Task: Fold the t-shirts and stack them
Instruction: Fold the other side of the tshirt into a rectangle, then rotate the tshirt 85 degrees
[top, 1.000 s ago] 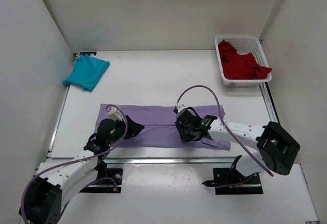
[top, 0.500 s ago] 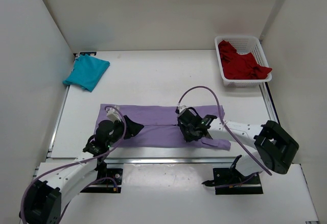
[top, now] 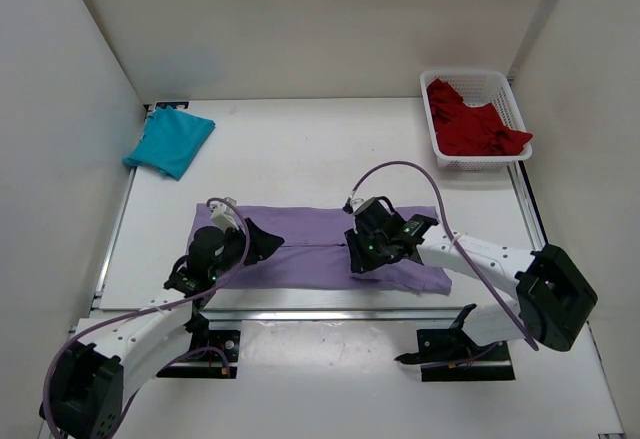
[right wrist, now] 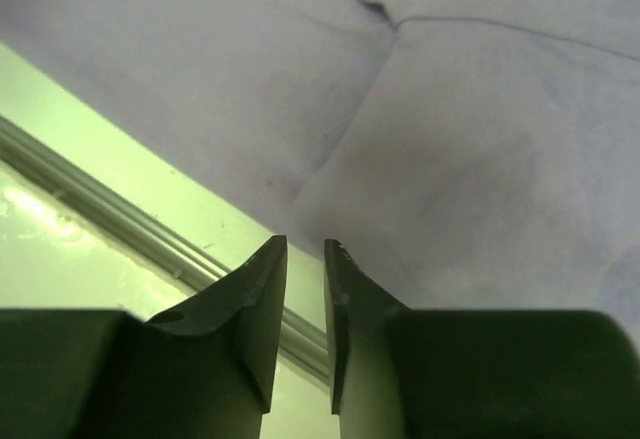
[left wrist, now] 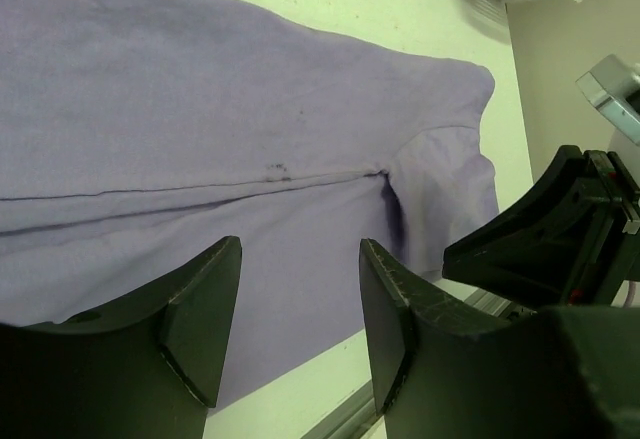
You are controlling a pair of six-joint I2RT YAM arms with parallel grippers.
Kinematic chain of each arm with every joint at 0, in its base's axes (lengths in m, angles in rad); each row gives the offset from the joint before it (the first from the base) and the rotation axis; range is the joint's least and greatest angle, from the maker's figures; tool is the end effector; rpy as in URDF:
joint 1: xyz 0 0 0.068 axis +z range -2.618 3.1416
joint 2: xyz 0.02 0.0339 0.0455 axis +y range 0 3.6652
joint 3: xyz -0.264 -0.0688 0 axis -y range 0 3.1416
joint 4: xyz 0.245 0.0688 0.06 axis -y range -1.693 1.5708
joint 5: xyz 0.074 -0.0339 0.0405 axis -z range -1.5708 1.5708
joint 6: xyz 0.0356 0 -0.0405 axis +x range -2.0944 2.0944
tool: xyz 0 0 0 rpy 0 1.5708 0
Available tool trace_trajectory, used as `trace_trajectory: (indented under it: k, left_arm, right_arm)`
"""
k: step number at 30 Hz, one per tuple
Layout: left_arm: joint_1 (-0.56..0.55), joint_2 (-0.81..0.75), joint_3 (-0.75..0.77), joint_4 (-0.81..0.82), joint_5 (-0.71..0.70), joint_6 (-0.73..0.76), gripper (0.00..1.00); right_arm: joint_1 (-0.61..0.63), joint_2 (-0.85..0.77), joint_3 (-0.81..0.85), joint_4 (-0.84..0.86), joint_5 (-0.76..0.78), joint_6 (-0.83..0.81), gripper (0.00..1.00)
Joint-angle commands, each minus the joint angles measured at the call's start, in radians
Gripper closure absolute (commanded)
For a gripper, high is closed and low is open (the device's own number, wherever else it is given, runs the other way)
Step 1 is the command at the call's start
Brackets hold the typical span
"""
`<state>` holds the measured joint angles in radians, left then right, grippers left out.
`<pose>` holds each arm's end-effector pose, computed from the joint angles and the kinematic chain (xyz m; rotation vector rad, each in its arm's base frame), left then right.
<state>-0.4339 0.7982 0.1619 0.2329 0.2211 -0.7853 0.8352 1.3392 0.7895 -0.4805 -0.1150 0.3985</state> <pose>0.1496 -0.0779 0.1625 -0.2156 2.0961 -0.9860 0.1687 0.1925 0.1998 -0.6294 2.6370 0.5618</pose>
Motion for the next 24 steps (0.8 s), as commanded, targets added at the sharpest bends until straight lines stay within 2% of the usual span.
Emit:
trace_trajectory:
  k: [1,5,8,11,13,15,17,21,24]
  left_arm:
    - [0.012,-0.001,0.018,0.020,0.033,0.006,0.39]
    - [0.075,-0.021,0.007,0.006,0.063,0.011,0.40]
    - [0.113,-0.015,0.040,-0.009,0.058,0.035,0.39]
    - [0.074,0.044,0.097,-0.006,0.029,0.054,0.39]
    - [0.037,0.108,0.125,0.009,0.034,0.057,0.39]
    - [-0.047,0.150,0.152,0.020,0.012,0.067,0.39]
    - [-0.113,0.192,0.186,0.020,0.021,0.095,0.39]
    - [-0.245,0.251,0.248,-0.012,0.035,0.155,0.47]
    - [-0.241,0.237,0.206,0.043,0.070,0.127,0.52]
  right_arm:
    - [0.001,-0.009,0.017,-0.003,-0.057,-0.004,0.79]
    - [-0.014,-0.038,0.027,-0.015,-0.104,-0.018,0.80]
    - [-0.108,-0.101,0.025,0.012,-0.109,-0.020,0.80]
    - [-0.247,-0.132,-0.008,0.123,-0.112,0.005,0.91]
    - [-0.315,-0.101,-0.024,0.170,-0.059,0.028,1.00]
    - [-0.370,-0.005,-0.007,0.195,0.027,0.043,1.00]
    - [-0.415,0.073,0.002,0.242,0.032,0.048,1.00]
    - [-0.438,0.236,0.049,0.293,0.051,0.074,1.00]
    - [-0.446,0.387,0.153,0.307,0.032,0.062,1.00]
